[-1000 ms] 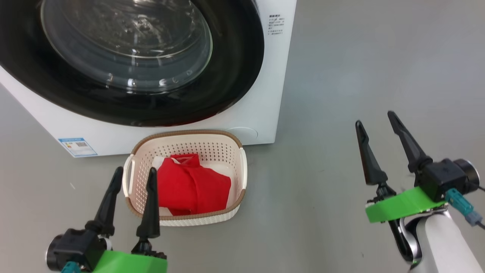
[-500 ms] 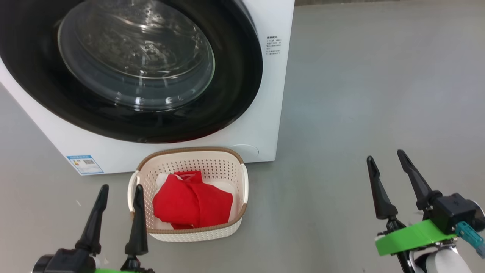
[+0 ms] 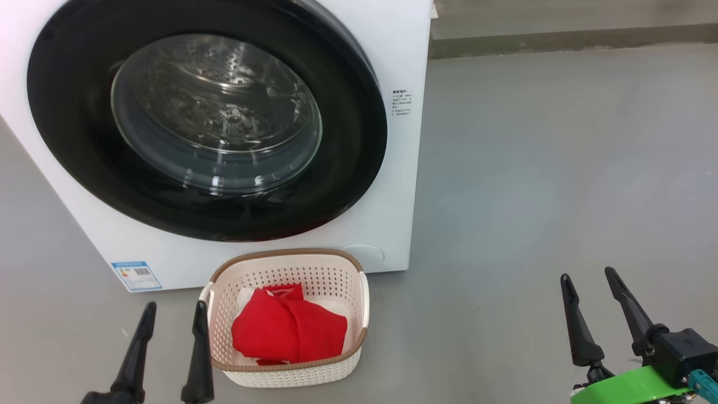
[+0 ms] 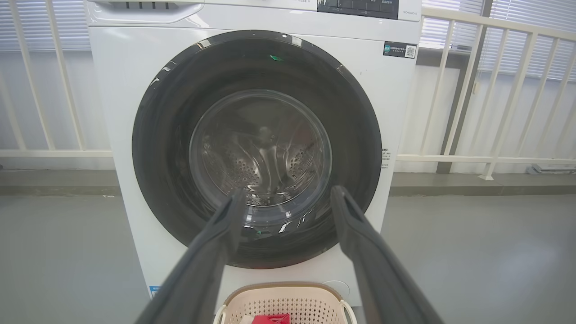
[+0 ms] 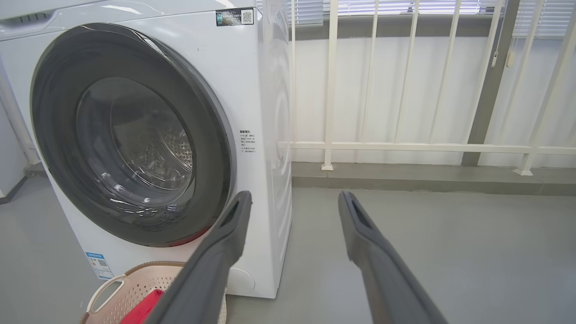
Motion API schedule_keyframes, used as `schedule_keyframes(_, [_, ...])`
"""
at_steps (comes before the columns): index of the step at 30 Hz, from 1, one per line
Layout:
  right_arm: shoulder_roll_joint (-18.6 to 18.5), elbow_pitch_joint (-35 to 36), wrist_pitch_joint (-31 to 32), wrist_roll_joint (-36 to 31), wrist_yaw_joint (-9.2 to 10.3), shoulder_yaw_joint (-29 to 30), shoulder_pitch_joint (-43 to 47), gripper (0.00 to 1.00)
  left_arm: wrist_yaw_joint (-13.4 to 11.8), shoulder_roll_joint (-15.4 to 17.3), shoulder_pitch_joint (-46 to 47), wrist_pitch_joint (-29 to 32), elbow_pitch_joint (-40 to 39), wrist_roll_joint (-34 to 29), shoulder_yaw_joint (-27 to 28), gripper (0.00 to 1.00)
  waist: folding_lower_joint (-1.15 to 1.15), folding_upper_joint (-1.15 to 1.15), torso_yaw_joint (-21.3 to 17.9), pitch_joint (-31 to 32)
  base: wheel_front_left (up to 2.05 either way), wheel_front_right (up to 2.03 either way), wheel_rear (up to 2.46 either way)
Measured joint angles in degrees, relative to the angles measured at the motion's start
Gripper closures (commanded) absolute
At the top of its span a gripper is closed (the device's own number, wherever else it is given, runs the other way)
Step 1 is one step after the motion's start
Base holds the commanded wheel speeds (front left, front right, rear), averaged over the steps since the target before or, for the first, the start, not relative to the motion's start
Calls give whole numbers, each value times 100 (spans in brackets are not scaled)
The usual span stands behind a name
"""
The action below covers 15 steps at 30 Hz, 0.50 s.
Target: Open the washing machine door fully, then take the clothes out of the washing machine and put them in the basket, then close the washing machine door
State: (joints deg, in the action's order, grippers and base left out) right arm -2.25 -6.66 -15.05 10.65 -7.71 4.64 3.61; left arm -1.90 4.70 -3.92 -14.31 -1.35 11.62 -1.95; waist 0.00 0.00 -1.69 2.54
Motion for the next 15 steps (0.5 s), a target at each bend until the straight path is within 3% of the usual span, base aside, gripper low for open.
schedule_keyframes(15, [14, 54, 0, -16, 0, 15, 215, 0, 99, -20, -199, 0, 278, -14, 99, 0, 0, 0, -3, 125, 0, 0, 0])
